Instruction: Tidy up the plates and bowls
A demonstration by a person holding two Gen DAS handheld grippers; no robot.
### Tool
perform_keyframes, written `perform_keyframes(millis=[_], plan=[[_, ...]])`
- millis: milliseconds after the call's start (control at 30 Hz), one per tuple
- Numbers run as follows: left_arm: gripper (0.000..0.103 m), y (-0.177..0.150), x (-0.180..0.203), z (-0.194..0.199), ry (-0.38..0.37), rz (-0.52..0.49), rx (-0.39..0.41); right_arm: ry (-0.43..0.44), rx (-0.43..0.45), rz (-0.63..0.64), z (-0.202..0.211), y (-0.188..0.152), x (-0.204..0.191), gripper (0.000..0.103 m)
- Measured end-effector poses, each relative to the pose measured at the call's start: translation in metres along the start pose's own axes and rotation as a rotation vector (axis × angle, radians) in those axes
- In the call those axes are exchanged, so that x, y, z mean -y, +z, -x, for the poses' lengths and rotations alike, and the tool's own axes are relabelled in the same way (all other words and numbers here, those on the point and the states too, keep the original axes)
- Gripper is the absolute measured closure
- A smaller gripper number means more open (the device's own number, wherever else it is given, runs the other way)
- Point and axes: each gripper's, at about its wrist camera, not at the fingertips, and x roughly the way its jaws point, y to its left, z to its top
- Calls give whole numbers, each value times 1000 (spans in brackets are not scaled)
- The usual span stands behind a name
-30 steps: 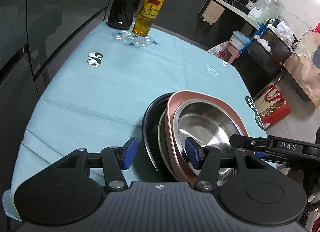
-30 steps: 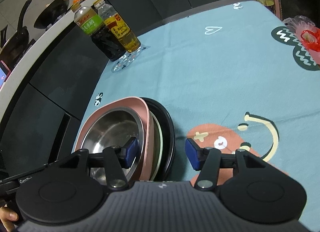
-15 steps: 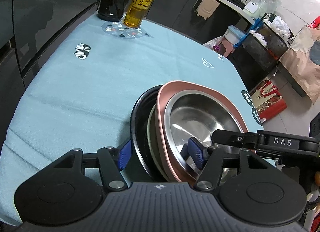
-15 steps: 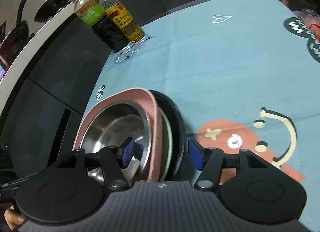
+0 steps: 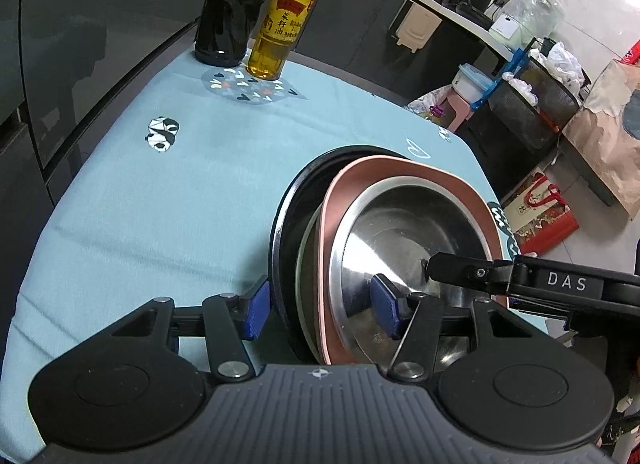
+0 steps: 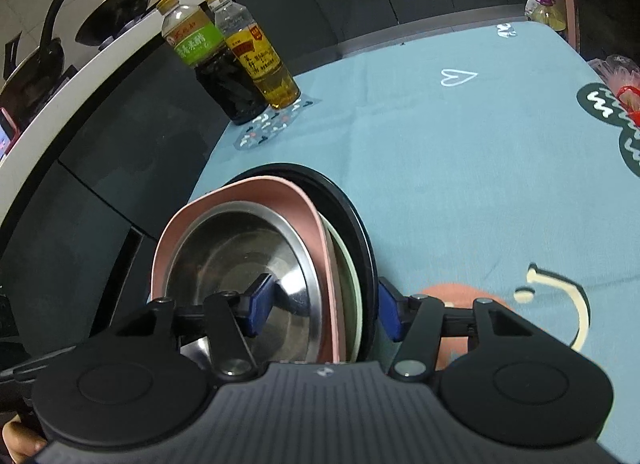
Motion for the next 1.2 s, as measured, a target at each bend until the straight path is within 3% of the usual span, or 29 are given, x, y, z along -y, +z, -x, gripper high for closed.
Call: perform_keyframes(millis=[333, 1200], plan=[[55, 27, 1, -17, 20, 11, -17, 3, -32, -65, -15, 27, 11, 62], [55, 98, 35, -70, 22, -52, -47, -38, -11, -124, -35, 98, 40, 62]])
